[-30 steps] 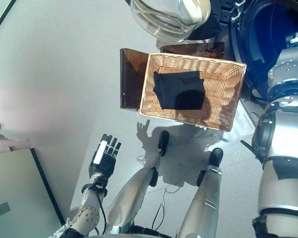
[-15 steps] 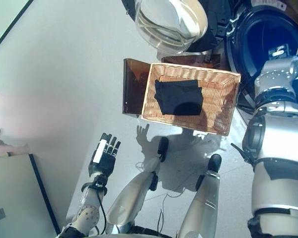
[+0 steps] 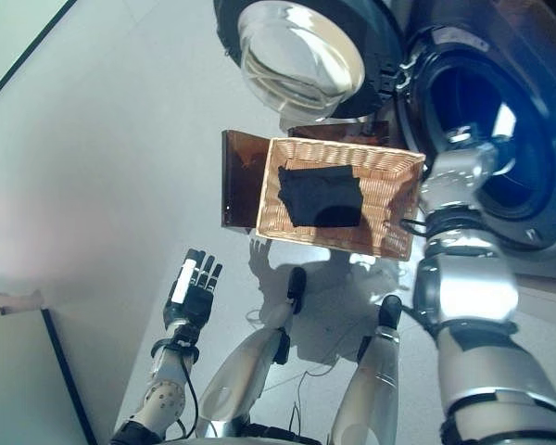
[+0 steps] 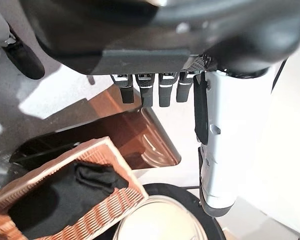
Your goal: Pick up the clothes and place them into the washing machine
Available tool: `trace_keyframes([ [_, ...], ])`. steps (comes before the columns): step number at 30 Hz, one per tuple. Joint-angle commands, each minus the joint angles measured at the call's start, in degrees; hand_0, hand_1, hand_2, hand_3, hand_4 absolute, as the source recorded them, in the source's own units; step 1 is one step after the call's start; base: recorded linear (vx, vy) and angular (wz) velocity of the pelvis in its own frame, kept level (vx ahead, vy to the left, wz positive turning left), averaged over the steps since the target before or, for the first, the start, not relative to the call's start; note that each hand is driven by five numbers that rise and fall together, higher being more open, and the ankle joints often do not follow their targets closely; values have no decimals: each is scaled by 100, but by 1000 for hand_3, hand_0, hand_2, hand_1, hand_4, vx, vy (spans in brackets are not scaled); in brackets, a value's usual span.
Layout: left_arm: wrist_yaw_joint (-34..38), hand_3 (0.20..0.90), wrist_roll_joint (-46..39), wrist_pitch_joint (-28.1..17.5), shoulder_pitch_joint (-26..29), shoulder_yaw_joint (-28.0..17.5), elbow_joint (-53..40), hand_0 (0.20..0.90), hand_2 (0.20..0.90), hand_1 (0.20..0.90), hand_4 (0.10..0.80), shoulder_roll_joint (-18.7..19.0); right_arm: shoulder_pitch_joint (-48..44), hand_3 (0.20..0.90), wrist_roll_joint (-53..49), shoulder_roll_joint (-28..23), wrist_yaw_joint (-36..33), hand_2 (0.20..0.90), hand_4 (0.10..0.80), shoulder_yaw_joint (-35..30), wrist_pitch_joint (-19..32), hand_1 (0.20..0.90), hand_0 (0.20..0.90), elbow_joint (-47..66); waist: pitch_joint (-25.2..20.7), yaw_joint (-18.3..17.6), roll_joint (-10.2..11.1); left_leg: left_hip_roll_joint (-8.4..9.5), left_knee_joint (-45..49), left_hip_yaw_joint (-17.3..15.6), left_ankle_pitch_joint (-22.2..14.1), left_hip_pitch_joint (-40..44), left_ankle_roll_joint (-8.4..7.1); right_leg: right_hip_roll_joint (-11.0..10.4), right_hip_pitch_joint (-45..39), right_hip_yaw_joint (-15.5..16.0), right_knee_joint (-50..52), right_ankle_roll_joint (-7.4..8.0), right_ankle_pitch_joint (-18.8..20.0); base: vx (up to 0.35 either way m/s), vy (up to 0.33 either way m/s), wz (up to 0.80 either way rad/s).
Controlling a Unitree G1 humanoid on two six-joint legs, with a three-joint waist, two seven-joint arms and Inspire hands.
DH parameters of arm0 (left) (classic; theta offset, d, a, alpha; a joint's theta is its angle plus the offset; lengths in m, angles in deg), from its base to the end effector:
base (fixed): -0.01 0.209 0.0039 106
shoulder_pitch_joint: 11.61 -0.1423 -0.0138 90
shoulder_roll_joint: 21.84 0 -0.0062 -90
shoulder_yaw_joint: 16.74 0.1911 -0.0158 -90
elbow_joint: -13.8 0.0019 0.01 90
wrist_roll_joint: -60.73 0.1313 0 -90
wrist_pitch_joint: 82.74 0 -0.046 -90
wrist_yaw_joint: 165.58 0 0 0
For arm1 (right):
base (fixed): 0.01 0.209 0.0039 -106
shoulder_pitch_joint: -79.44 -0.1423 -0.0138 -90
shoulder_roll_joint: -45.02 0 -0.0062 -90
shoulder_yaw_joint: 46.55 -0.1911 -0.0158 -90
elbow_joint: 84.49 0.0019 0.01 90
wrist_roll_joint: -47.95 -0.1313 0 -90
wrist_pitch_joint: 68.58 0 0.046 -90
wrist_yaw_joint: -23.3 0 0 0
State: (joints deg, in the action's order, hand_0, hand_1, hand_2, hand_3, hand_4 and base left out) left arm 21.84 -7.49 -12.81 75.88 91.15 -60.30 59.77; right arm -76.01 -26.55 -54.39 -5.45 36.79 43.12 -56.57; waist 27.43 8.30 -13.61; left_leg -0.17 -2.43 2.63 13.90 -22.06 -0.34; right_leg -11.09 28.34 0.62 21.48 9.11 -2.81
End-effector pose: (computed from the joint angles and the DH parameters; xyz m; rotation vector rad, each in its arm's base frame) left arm 0.1716 0.1410 -0.0176 -0.9794 0.2016 0.2459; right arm 0.3603 -0.2423 0.2118 1.1515 -0.2753 -0.7377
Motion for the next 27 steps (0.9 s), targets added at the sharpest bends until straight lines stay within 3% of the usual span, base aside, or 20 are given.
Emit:
trace_keyframes([
  [1,0,900,18,-330,12,-344,-477,900,900,900,800,216,-255,900,608,468,246,900,800,500,286,900,900,902,30,90,316,-87,748,-229,-803,-199,-496,-107,-477,-242,-1082,-95,369,6,5,-7],
  [5,90,900,28,-340,-12,-433,-573,900,900,900,800,190,178,900,846,1089,252,900,800,721,298,900,900,1659,59,54,452,-138,764,-245,-815,-157,-486,-74,-518,-255,-1091,-104,383,4,12,-7],
  [17,191,900,112,-343,-131,-547,-680,900,900,900,800,147,669,900,1686,1402,263,900,800,1296,-31,900,900,2349,130,3,599,-183,733,-244,-765,-138,-487,-30,-499,-227,-1043,-131,385,2,-2,2],
  [23,182,900,175,-395,-196,-619,-690,900,900,900,800,108,835,900,3634,1121,-12,900,800,1754,-560,900,900,2549,187,-53,671,-203,688,-263,-749,-109,-481,-12,-489,-221,-1028,-128,376,0,0,0],
  [27,130,900,357,-482,-212,-706,-708,900,900,900,800,90,1050,900,6329,537,-297,900,800,2249,-1271,900,900,2799,205,-79,675,-211,683,-245,-706,-174,-477,8,-435,-219,-1042,-110,417,0,0,0],
])
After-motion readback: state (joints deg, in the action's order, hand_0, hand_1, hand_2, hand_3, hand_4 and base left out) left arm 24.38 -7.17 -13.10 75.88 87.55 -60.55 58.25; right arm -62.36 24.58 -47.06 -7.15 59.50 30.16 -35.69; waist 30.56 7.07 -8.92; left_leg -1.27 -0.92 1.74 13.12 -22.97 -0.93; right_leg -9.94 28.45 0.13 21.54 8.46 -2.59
